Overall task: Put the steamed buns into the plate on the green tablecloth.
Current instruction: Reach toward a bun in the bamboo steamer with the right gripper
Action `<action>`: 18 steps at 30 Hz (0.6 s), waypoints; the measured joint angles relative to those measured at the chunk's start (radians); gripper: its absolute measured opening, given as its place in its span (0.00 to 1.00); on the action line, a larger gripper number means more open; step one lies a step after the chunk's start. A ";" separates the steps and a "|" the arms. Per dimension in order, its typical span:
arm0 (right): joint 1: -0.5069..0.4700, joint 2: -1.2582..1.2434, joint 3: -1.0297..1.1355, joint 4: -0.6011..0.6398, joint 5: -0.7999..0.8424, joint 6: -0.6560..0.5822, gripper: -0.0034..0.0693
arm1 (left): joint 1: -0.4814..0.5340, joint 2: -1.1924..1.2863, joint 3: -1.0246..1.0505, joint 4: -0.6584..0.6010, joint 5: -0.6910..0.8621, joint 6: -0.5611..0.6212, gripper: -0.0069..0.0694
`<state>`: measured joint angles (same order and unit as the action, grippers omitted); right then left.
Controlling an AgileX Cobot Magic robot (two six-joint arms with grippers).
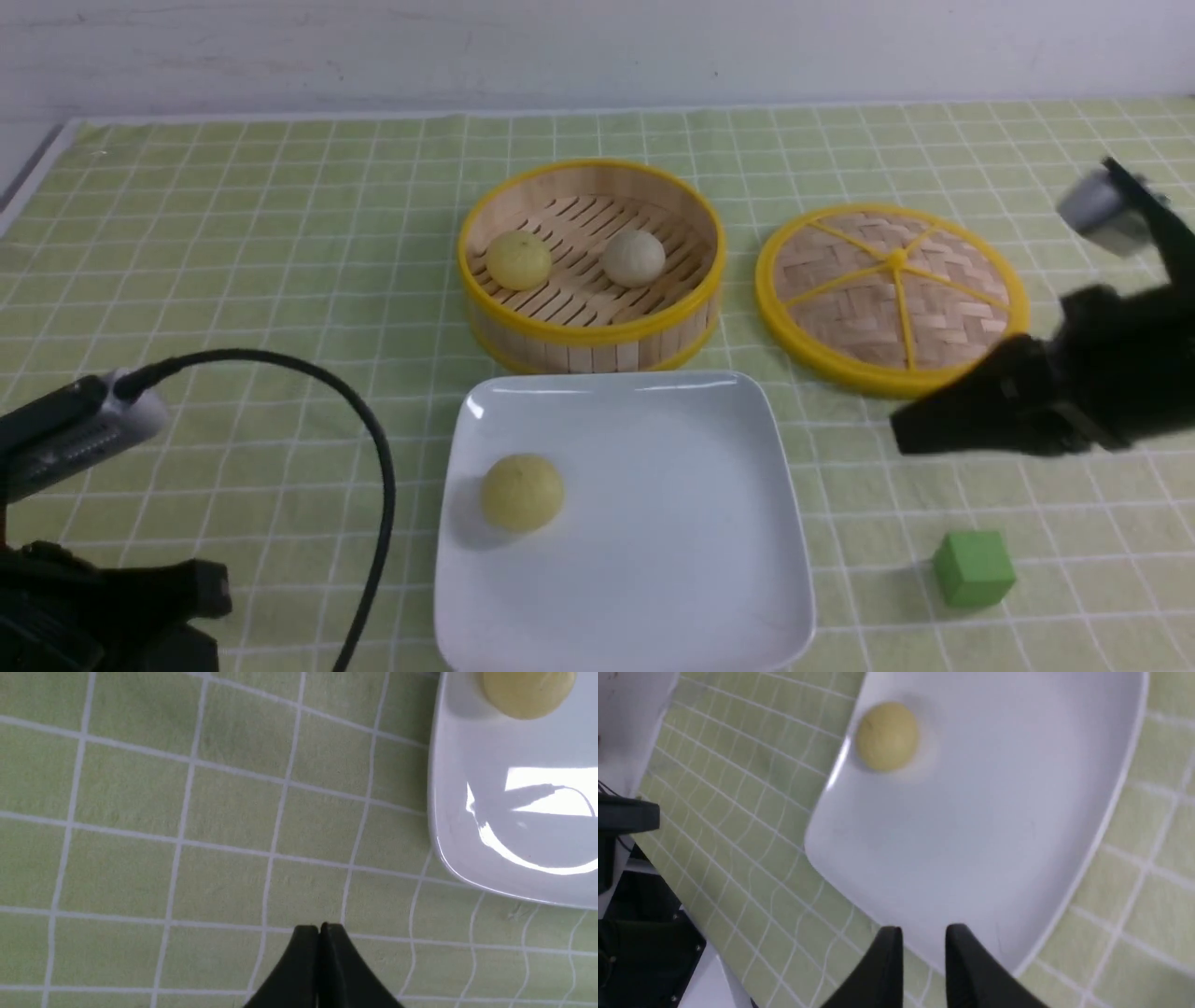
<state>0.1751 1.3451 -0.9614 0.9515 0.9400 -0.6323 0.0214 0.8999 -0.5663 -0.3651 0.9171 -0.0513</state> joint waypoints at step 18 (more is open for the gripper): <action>0.178 0.732 -0.885 -0.439 -0.179 0.227 0.59 | 0.000 0.001 -0.001 0.034 -0.076 -0.189 0.49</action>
<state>0.3526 2.0766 -1.8467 0.5123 0.7607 -0.4056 0.0214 0.9010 -0.5675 -0.3308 0.8415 -0.2408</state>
